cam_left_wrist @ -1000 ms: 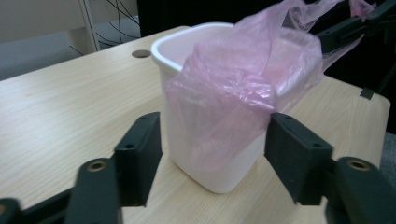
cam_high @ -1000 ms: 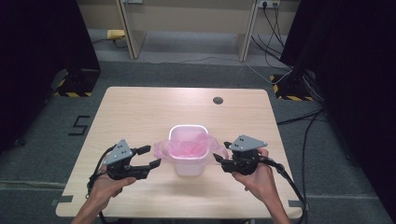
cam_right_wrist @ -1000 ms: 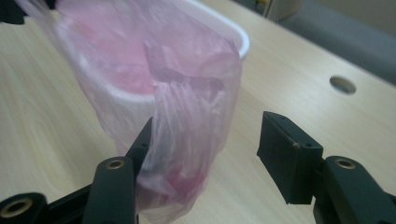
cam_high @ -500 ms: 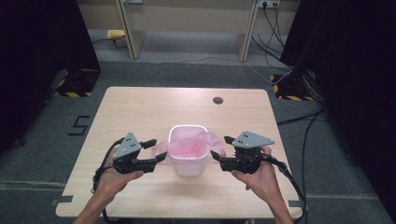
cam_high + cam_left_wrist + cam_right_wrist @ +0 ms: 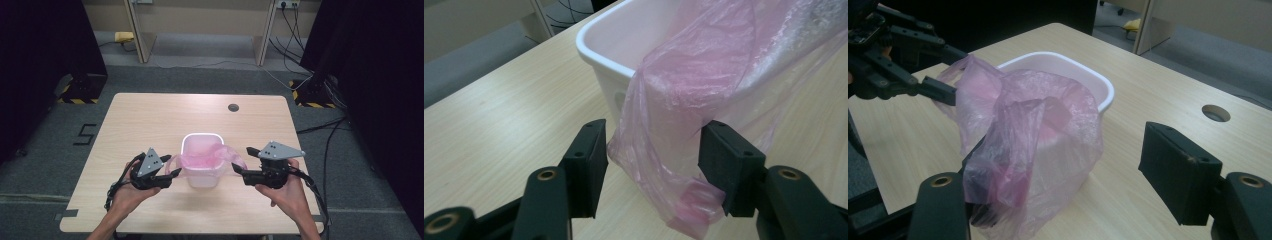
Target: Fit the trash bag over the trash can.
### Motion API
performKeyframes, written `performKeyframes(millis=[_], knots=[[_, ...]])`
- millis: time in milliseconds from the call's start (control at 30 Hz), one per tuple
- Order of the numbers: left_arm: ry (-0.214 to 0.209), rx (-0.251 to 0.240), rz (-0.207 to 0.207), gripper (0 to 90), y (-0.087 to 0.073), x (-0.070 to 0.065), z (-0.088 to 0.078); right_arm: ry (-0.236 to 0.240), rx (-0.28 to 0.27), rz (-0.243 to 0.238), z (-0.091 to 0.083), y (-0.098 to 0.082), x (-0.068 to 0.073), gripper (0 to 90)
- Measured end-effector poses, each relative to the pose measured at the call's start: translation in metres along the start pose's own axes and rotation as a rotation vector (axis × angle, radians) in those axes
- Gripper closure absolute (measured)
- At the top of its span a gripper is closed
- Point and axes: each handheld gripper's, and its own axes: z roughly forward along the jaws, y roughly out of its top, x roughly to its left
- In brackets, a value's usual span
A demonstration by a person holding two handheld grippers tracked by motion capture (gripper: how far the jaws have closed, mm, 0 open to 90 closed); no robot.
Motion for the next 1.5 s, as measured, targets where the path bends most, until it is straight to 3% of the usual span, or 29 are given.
performKeyframes(millis=[133, 233, 333, 467, 633, 700, 767, 867, 1000, 1133, 1300, 1500], knots=[[-0.005, -0.021, -0.011, 46.4, 0.003, -0.002, -0.002, -0.036, 0.051, -0.024, 0.010, -0.003, 0.005, 32.4], [-0.012, -0.020, -0.002, 44.8, 0.005, -0.003, -0.002, -0.065, 0.121, -0.043, 0.030, -0.014, 0.007, 32.6], [-0.011, -0.009, -0.004, 47.5, 0.003, -0.002, 0.001, -0.132, 0.205, -0.133, 0.050, -0.024, 0.014, 37.2], [0.002, 0.001, -0.021, 49.2, -0.004, 0.003, 0.006, -0.135, 0.254, -0.132, 0.067, -0.032, 0.010, 39.5], [0.033, 0.020, -0.054, 49.1, -0.014, 0.013, 0.013, -0.095, 0.284, -0.042, 0.078, -0.043, -0.010, 37.0], [0.032, 0.018, -0.073, 44.6, -0.017, 0.014, 0.012, -0.064, 0.278, -0.019, 0.074, -0.045, -0.012, 33.2], [0.031, 0.010, -0.080, 40.5, -0.017, 0.012, 0.009, -0.055, 0.263, -0.028, 0.067, -0.044, -0.009, 31.6], [0.038, -0.008, -0.071, 35.3, -0.012, 0.008, 0.002, -0.020, 0.198, -0.044, 0.049, -0.036, -0.001, 26.1], [0.043, -0.029, -0.043, 33.0, -0.004, 0.003, -0.005, -0.024, 0.118, -0.061, 0.031, -0.022, 0.008, 23.2], [0.042, -0.040, -0.026, 32.2, 0.002, 0.002, -0.008, -0.033, 0.080, -0.089, 0.022, -0.009, 0.016, 22.7], [0.028, -0.059, -0.025, 30.4, 0.007, 0.002, -0.011, -0.031, 0.091, -0.142, 0.028, 0.000, 0.021, 34.0], [0.011, -0.077, -0.045, 26.7, 0.011, 0.005, -0.016, -0.052, 0.142, -0.163, 0.045, -0.002, 0.013, 58.4]])
